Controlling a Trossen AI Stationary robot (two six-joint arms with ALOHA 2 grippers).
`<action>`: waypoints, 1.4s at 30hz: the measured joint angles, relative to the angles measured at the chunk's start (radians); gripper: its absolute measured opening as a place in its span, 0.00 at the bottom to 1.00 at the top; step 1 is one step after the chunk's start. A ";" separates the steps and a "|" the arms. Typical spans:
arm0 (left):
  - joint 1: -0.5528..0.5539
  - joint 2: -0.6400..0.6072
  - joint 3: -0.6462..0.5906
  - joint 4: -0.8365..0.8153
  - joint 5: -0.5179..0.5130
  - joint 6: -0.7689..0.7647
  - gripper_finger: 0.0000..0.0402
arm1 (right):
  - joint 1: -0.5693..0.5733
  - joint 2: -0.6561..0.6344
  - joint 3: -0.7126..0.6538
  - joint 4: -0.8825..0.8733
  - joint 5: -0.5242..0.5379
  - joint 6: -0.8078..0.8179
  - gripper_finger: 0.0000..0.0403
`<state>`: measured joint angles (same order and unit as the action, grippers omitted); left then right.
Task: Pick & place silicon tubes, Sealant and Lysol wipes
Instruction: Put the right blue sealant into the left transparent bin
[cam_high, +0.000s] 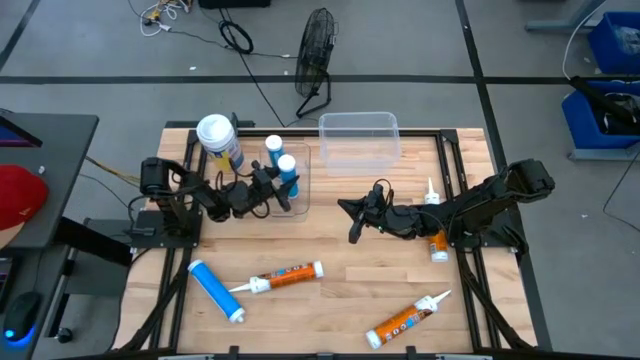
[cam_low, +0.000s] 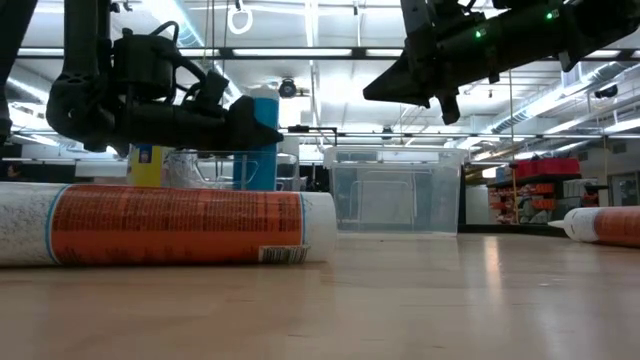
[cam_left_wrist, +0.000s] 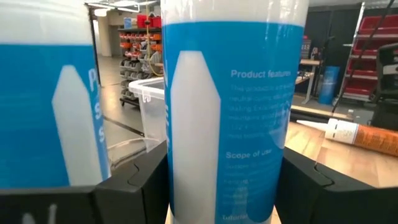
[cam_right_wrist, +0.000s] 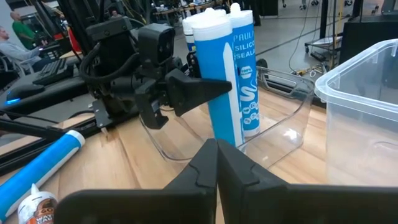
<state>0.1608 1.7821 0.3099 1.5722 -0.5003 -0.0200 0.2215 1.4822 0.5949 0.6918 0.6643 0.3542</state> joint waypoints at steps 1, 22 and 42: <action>0.000 0.000 0.000 0.000 0.000 0.000 0.54 | 0.000 0.000 0.000 -0.001 0.000 0.001 0.02; 0.000 0.009 0.000 -0.004 0.000 -0.021 0.54 | 0.000 0.000 0.000 -0.005 0.000 0.003 0.02; -0.001 0.051 0.000 -0.008 0.000 -0.070 0.70 | 0.000 0.000 0.000 -0.020 -0.002 0.003 0.02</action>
<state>0.1596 1.8326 0.3096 1.5647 -0.4999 -0.0898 0.2214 1.4822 0.5949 0.6722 0.6625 0.3576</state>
